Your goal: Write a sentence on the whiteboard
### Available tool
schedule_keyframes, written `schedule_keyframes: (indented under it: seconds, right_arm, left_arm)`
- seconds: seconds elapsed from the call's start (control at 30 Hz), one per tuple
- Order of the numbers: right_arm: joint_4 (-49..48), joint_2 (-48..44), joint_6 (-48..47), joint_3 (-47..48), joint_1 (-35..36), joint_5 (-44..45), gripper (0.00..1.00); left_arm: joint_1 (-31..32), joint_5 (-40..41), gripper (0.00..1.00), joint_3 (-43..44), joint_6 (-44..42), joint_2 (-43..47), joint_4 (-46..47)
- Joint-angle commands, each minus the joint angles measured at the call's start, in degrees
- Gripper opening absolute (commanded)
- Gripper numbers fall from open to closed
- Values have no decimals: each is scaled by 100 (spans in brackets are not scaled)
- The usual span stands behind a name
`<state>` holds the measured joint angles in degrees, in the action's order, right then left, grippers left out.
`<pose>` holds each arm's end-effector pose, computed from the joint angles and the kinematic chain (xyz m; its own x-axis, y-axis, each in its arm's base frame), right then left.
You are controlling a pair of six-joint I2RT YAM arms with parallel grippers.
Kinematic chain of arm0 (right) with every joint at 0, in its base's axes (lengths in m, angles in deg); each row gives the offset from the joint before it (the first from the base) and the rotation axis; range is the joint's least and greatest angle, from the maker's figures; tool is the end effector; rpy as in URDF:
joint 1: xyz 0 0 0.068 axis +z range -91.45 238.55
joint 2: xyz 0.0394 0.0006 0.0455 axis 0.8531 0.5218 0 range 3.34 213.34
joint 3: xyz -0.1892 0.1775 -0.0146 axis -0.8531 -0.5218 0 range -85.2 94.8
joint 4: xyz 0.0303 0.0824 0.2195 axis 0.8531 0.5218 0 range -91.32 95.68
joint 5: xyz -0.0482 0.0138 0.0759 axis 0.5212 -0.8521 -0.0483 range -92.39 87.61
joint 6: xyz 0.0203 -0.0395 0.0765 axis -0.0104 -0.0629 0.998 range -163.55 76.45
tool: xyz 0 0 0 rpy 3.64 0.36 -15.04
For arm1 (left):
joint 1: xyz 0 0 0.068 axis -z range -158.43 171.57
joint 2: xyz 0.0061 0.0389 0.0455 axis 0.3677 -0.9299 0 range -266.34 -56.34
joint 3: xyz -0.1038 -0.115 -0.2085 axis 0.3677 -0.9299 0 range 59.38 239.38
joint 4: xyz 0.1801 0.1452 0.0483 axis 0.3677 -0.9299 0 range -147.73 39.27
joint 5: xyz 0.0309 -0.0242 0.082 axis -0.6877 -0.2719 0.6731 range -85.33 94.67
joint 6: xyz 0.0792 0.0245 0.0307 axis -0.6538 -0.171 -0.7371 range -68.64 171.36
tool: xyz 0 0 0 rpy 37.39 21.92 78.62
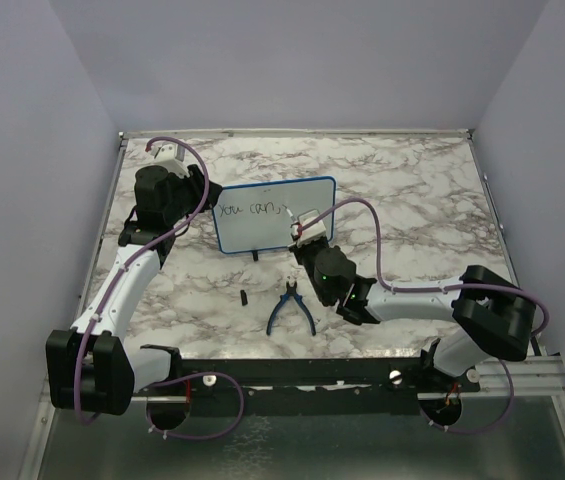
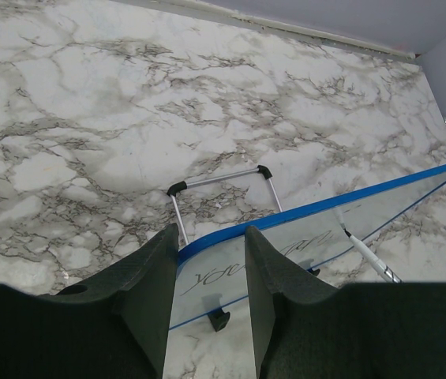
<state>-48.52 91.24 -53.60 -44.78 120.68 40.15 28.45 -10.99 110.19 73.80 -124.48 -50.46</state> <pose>0.2033 0.2708 0.2432 0.0564 -0.1684 -0.9841 -0.3305 0.9269 -0.1776 0.2911 -0.0563 0.2944 -0.4109 -0.3208 -0.8534 0.2322 0.8684 -0.4382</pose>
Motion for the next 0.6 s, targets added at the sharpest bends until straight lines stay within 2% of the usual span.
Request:
schedule_keyframes:
  seconds: [0.0, 0.3, 0.57]
  right_arm:
    - [57, -115, 103, -94, -52, 195, 1]
    - [-26, -475, 6, -252, -42, -293, 1]
    - [-5, -503, -15, -165, -43, -169, 1]
  left_arm:
    - [19, -156, 40, -88, -38, 125, -89]
    - [22, -152, 40, -88, -38, 128, -93]
    - [20, -152, 40, -88, -38, 130, -88]
